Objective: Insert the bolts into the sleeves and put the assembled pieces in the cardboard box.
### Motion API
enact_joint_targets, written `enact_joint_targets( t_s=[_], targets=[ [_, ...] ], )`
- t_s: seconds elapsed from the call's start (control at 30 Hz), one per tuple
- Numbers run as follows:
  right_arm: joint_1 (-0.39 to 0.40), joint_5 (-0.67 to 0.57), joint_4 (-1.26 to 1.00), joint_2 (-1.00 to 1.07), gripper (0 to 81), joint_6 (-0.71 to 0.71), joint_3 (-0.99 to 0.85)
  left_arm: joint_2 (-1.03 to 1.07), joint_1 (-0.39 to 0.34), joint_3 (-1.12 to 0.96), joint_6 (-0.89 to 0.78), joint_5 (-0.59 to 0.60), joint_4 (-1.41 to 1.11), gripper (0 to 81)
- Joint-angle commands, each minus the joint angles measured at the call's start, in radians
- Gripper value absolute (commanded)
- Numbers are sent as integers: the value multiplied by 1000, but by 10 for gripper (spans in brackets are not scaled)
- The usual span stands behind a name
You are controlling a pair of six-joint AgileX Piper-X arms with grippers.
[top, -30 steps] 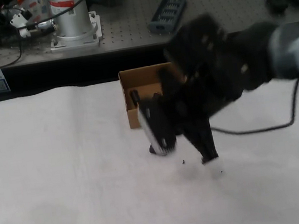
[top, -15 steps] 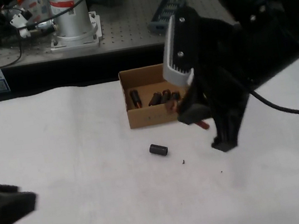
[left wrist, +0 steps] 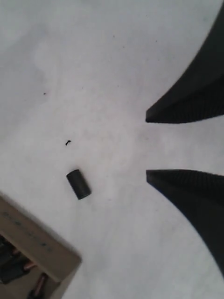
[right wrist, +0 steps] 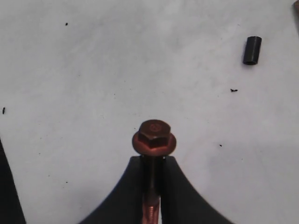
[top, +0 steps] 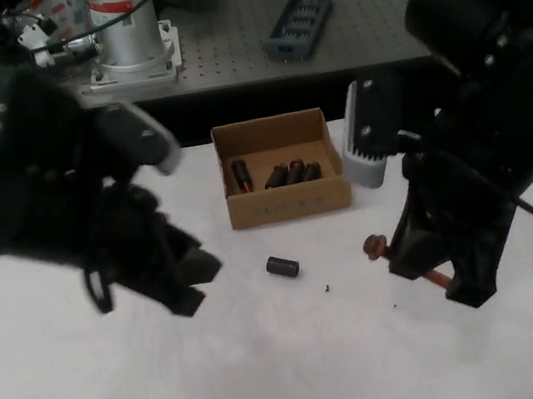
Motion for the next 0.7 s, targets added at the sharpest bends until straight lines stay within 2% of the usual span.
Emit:
enact_joint_targets(
  t_s=[0.0,0.1,0.23,0.4,0.67],
  targets=[
    [-19,-23,7,-38,28,16,-6,132,-24,-110,128,-2,-5,328],
    [-48,-23,22,-81,28,31,-6,211,-33,-161,187,-2,-13,384],
    [-89,-22,35,-149,28,49,3,280,-44,-178,316,34,-110,384],
    [-143,-22,35,-244,28,49,61,330,-54,-178,329,132,-232,384],
    [-184,-22,35,-342,28,49,161,398,-54,-182,421,137,-253,384]
  ],
)
